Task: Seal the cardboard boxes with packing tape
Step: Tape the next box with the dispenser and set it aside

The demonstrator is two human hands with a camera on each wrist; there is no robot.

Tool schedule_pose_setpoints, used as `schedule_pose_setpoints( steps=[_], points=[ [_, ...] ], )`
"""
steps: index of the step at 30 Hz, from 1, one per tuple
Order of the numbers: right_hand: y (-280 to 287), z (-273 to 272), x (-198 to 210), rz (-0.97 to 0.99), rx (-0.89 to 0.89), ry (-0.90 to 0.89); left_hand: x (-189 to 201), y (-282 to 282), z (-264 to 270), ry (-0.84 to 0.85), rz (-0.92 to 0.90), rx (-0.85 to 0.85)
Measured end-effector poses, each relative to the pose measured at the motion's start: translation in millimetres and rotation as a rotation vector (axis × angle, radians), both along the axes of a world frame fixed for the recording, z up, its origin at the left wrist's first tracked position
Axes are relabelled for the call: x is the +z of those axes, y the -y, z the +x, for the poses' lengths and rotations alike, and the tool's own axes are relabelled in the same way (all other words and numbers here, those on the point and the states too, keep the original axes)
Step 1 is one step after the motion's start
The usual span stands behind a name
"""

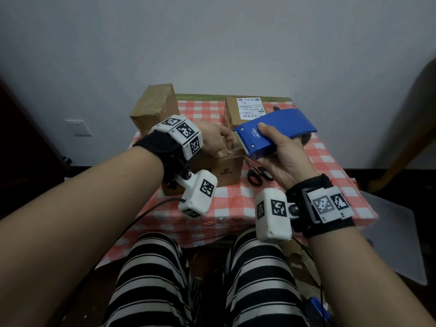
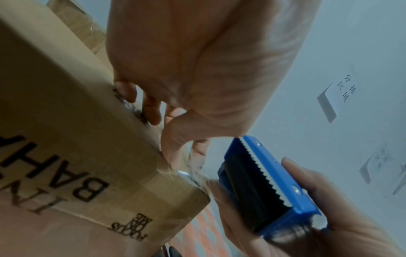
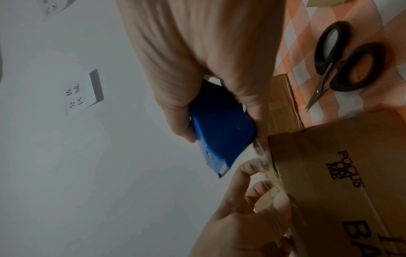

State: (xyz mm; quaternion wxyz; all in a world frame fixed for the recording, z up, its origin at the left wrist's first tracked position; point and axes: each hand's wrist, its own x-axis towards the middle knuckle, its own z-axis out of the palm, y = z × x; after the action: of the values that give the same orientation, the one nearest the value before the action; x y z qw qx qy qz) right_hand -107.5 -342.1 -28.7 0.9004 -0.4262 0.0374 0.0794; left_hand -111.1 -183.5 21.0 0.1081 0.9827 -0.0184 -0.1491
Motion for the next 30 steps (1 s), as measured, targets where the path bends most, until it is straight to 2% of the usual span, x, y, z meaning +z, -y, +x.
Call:
schedule_pose_setpoints(
  steps=[13, 17, 21, 26, 30],
  points=[
    [-2, 4, 1, -0.034, -0.005, -0.034, -5, -2, 3, 0.017, -0.070, 0.072],
    [-3, 6, 3, -0.105, -0.017, -0.037, -7, -2, 0, 0.040, -0.136, 0.068],
    [-1, 8, 2, -0.277, -0.042, 0.001, -8, -1, -1, 0.038, -0.179, 0.095],
    [0, 12, -16, -0.161, -0.027, -0.132, -5, 0, -2, 0.020, -0.179, 0.101],
    [0, 16, -24, -0.070, -0.008, -0.143, -4, -1, -2, 0.010, -0.189, 0.093]
  ],
)
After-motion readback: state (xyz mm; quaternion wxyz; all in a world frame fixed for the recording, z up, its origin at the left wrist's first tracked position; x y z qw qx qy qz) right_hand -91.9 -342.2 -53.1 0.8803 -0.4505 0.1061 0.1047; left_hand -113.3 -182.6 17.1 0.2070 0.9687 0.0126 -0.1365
